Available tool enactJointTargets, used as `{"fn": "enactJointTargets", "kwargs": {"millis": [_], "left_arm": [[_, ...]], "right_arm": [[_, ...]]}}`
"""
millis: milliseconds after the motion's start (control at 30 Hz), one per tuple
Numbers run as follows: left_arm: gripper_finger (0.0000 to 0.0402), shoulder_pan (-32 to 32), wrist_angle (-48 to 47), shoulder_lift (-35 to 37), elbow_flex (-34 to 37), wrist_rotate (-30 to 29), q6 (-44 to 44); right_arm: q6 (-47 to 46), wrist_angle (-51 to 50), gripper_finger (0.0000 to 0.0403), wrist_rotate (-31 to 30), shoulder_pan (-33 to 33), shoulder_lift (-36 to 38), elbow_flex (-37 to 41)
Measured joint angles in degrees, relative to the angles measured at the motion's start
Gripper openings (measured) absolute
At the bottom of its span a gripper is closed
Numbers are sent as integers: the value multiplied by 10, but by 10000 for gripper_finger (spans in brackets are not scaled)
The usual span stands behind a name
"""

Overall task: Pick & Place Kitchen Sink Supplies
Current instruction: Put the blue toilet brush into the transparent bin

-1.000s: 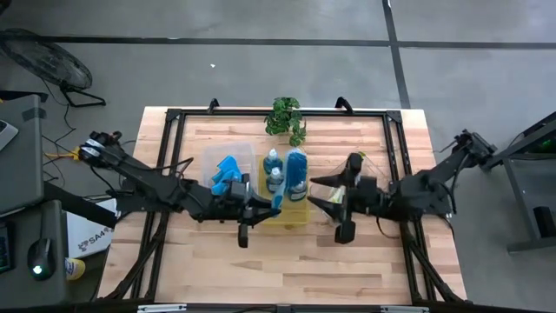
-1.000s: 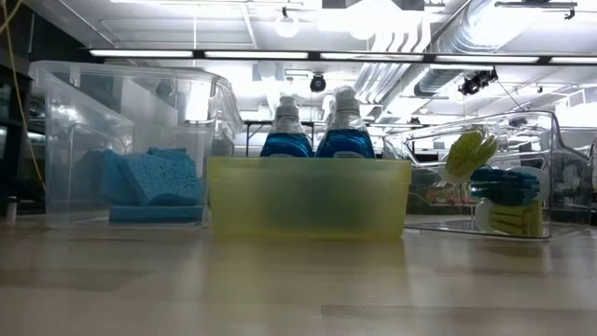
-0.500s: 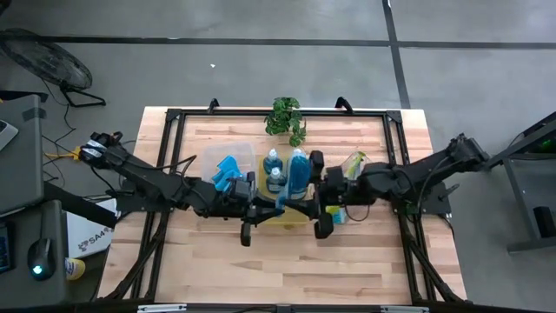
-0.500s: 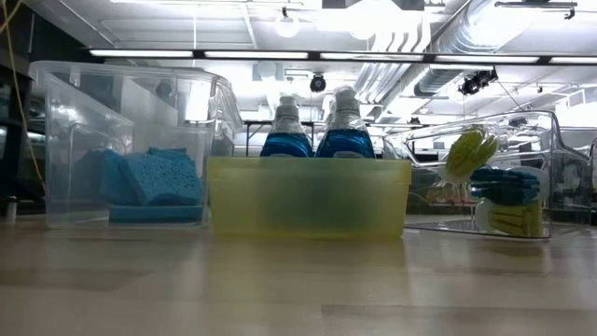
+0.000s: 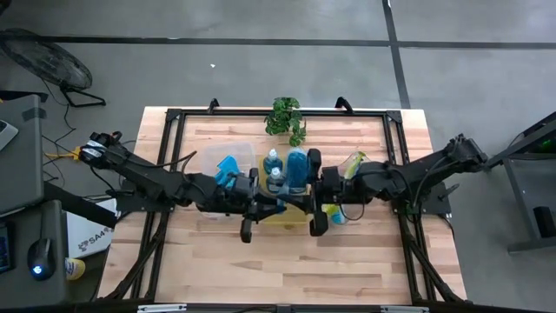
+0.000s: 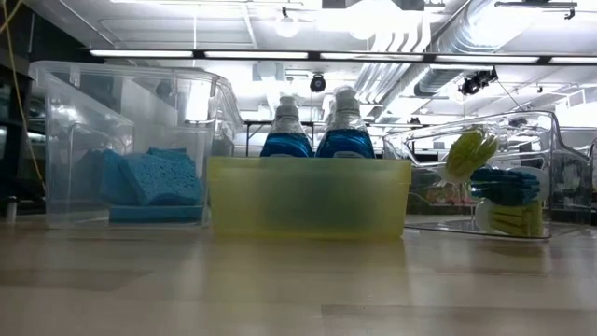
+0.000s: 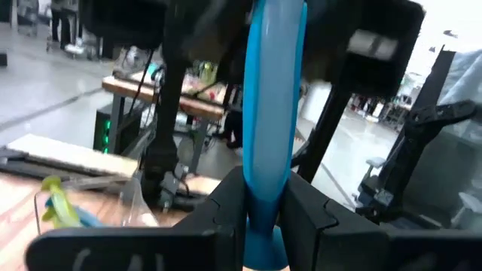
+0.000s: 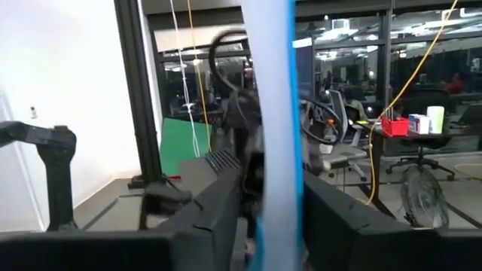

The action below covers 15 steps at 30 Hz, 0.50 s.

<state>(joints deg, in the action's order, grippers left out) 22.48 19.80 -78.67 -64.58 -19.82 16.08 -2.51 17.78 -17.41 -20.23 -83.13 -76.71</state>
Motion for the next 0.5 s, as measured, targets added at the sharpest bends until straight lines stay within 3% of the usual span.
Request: {"fn": "enactJointTargets", "kwargs": {"millis": [200,500], "left_arm": [[53,0,17,0,0,11,-13],[53,0,16,0,0,13,-9]], "right_arm": [[0,-16,65,-1,0,0,0],[-1,-16,64,-10,0,0,0]]}}
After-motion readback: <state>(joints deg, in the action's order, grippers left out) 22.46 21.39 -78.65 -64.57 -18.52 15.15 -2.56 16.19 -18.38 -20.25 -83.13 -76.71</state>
